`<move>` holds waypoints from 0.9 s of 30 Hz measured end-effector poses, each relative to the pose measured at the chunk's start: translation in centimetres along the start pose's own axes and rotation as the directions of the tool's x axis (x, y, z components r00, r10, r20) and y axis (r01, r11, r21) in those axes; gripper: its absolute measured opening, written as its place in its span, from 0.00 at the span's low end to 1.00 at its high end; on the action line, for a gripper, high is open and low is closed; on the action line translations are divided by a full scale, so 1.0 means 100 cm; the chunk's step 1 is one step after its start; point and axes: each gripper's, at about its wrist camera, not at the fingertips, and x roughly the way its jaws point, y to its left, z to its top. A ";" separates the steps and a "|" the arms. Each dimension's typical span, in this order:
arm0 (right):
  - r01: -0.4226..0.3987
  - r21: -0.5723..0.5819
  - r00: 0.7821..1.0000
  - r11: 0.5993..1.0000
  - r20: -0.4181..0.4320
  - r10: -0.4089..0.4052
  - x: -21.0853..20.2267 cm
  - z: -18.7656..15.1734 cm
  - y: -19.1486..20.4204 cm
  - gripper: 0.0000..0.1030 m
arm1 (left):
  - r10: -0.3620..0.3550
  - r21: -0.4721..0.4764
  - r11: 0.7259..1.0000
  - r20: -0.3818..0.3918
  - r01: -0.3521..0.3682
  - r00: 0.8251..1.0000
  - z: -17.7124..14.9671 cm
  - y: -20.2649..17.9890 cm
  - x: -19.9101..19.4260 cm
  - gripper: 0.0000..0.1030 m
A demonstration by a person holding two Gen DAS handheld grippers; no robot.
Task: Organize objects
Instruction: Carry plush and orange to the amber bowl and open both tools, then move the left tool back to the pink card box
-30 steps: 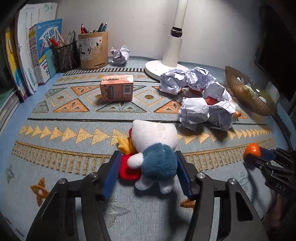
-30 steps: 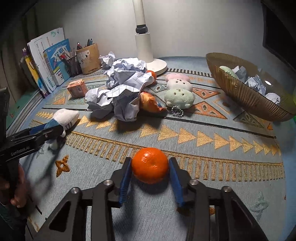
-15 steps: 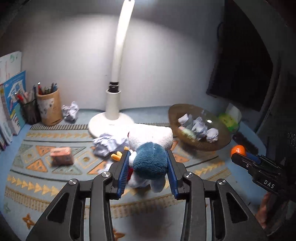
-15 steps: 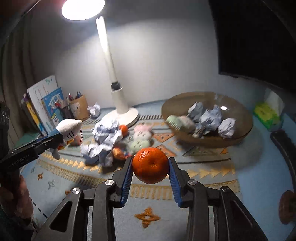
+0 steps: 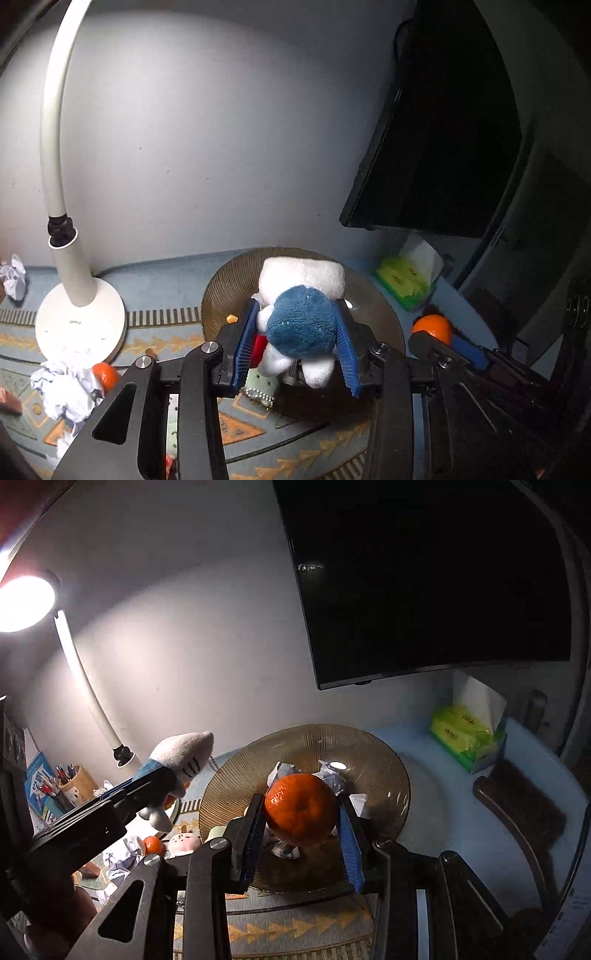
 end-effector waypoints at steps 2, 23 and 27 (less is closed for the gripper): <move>0.004 0.001 1.000 1.000 -0.019 -0.004 0.012 0.000 0.001 0.36 | 0.009 -0.004 1.000 0.010 -0.009 1.000 0.001 -0.001 0.010 0.47; -0.121 0.041 0.992 0.992 -0.034 0.123 -0.034 -0.033 0.028 0.57 | 0.213 -0.058 0.977 0.195 -0.206 0.957 -0.024 0.085 -0.210 0.88; -0.190 -0.007 0.981 0.982 -0.036 0.190 -0.038 -0.050 0.066 0.62 | 0.353 -0.141 0.935 0.257 -0.327 0.900 -0.043 0.127 -0.267 0.99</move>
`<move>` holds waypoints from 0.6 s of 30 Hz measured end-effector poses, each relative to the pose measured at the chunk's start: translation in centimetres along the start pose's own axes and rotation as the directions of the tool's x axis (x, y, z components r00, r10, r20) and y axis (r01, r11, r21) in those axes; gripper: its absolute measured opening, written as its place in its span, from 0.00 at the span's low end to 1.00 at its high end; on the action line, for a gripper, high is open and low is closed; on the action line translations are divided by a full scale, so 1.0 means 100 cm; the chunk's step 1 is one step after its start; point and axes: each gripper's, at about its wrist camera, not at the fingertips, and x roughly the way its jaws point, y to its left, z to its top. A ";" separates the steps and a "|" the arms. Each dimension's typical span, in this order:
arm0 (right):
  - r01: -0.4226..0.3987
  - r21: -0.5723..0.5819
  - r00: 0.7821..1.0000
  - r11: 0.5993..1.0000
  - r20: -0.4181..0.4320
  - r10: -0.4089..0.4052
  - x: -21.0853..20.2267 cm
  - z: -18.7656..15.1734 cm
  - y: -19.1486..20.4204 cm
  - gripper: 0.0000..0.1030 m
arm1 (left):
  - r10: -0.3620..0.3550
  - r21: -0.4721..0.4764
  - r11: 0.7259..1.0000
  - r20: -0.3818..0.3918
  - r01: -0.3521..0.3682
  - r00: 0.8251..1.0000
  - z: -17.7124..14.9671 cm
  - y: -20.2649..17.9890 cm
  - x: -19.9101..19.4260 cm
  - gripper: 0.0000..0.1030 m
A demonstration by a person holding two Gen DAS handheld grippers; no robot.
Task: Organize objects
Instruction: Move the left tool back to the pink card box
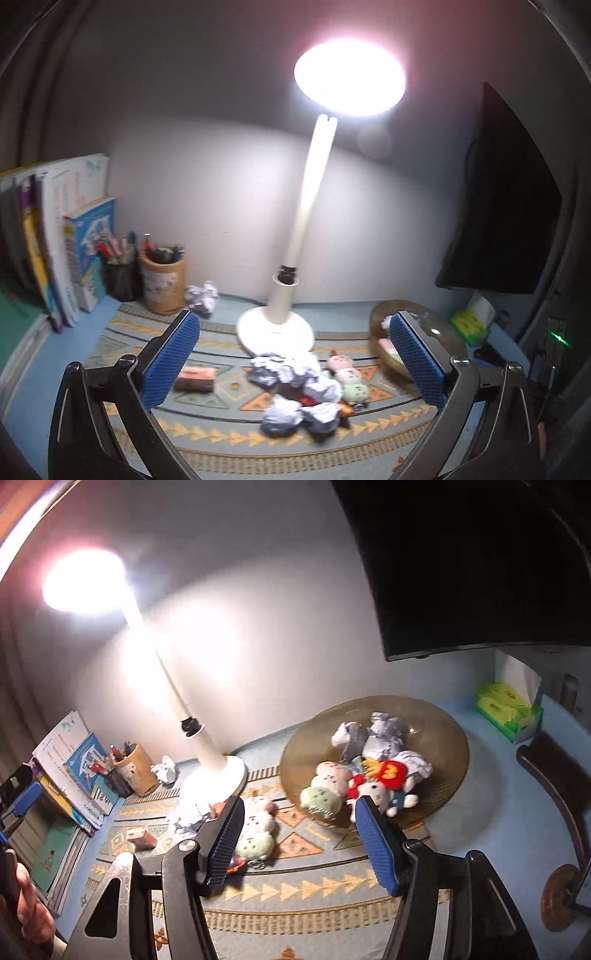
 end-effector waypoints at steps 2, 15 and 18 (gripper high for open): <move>-0.026 -0.019 0.999 0.999 -0.022 0.026 0.012 -0.019 0.016 0.63 | 0.064 -0.038 0.997 -0.013 -0.065 0.998 -0.012 0.034 -0.003 0.99; -0.019 -0.077 0.988 0.997 -0.155 0.006 0.092 -0.104 0.037 0.63 | 0.213 -0.143 0.953 -0.311 -0.267 0.926 -0.136 0.150 0.084 0.99; -0.016 -0.094 0.987 0.995 -0.162 0.001 0.094 -0.105 0.038 0.64 | 0.221 -0.117 0.957 -0.297 -0.265 0.929 -0.136 0.144 0.084 0.99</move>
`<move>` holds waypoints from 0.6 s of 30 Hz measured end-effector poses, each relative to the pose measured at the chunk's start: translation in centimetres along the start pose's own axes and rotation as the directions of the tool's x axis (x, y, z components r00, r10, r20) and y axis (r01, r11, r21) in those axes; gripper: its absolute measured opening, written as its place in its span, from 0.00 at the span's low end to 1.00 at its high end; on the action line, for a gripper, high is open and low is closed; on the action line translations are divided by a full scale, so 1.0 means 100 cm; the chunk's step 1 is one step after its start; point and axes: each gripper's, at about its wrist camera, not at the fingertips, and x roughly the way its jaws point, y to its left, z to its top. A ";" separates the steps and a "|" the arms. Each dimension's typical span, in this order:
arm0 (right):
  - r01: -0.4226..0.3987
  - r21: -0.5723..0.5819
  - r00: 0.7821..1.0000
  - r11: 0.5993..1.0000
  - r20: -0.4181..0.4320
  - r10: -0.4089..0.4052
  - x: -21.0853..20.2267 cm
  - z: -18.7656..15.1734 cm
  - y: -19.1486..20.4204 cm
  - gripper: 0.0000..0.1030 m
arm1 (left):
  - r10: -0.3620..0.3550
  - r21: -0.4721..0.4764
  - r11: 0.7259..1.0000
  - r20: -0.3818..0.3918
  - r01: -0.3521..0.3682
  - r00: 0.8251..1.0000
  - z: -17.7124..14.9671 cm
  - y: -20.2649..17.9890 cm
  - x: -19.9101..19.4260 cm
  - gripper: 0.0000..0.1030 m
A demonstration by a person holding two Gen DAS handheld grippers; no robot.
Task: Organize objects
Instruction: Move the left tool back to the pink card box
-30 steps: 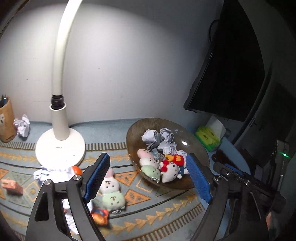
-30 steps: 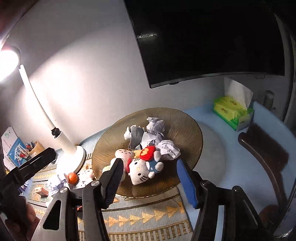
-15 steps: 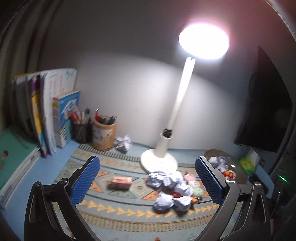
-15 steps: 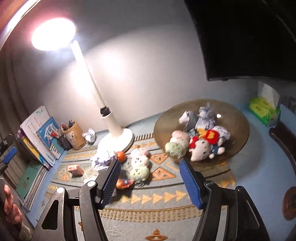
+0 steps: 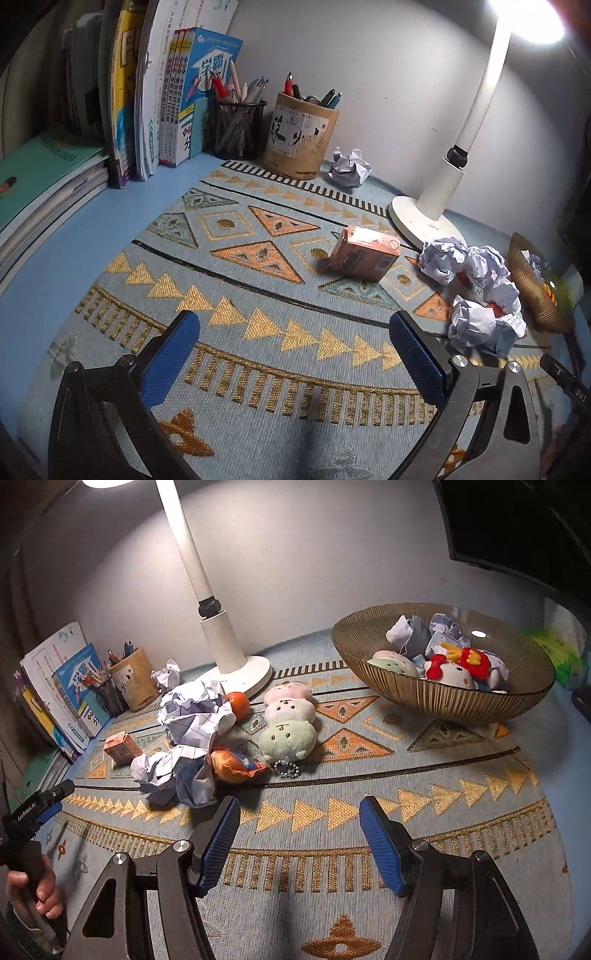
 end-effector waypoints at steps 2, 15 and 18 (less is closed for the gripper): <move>0.013 -0.017 1.000 1.000 -0.007 -0.013 0.002 0.001 0.004 0.64 | 0.002 0.006 1.000 -0.007 -0.002 1.000 0.000 -0.003 0.000 0.99; 0.105 -0.150 0.994 0.983 0.053 -0.098 -0.004 -0.006 0.029 0.88 | 0.236 0.180 0.958 -0.055 -0.223 0.970 0.072 -0.040 0.081 0.96; 0.097 -0.150 0.995 0.984 0.049 -0.091 -0.004 -0.006 0.029 0.88 | 0.191 0.186 0.967 -0.065 -0.177 0.979 0.069 -0.046 0.081 0.96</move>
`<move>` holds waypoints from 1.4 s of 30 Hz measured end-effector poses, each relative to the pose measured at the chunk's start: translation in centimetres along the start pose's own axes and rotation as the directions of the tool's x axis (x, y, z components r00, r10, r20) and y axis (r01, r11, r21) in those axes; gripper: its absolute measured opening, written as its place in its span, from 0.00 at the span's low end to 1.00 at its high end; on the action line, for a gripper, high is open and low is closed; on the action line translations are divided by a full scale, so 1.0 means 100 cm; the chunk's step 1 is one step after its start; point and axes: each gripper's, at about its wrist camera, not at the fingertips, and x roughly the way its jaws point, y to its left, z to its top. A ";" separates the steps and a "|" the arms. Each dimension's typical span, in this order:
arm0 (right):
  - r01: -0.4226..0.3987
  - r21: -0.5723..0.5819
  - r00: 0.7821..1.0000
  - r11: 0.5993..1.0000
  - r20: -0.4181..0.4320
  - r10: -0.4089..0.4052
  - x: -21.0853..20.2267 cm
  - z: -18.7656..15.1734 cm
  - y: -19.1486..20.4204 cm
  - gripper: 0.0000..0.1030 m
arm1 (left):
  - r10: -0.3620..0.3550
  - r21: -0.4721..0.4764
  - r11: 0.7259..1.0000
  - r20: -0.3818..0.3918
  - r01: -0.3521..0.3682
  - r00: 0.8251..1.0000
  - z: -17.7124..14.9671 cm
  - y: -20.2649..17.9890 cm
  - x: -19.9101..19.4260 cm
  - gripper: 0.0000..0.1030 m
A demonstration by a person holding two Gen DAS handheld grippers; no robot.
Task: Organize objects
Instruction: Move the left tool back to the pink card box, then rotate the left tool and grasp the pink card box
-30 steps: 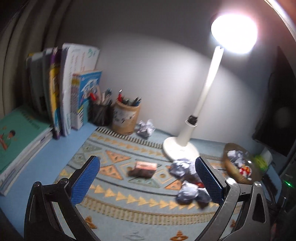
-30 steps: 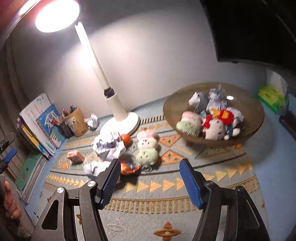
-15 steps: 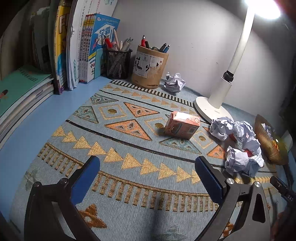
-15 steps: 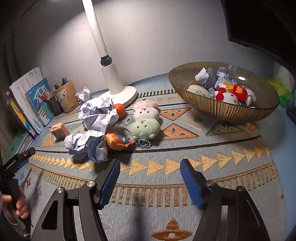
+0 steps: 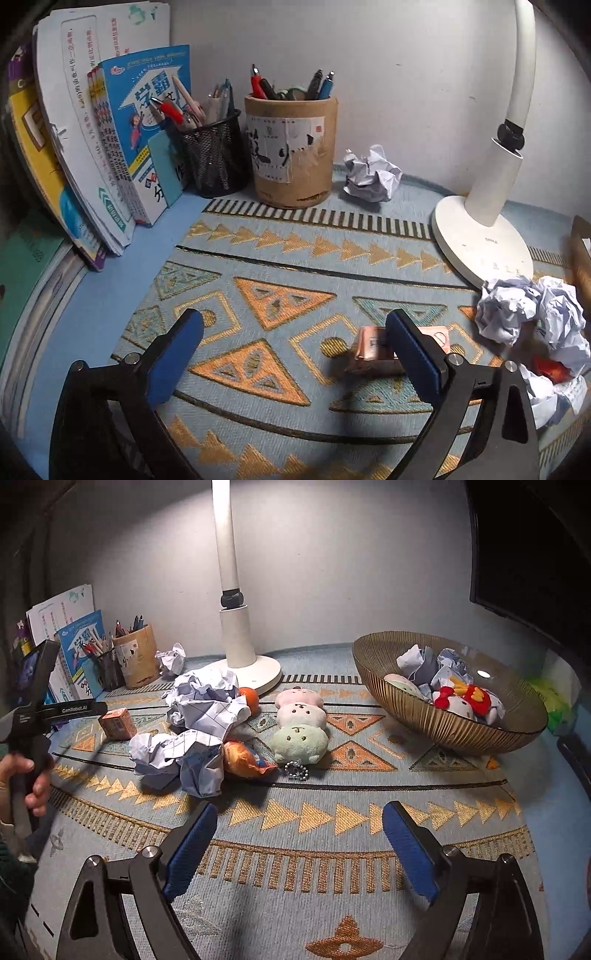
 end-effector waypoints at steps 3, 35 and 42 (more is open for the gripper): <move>-0.004 0.002 1.000 1.000 0.001 0.004 0.000 0.000 -0.001 0.88 | -0.042 0.082 0.996 -0.038 0.045 0.998 -0.018 -0.017 -0.011 0.96; 0.000 0.029 1.000 1.000 0.016 0.000 -0.003 0.001 -0.006 0.93 | -0.620 0.002 0.773 -0.205 0.634 0.757 -0.056 -0.046 -0.033 0.87; 0.001 0.028 1.000 1.000 0.012 -0.002 -0.002 0.000 -0.006 0.93 | -0.591 -0.085 0.805 -0.035 0.587 0.806 -0.012 -0.019 -0.032 0.87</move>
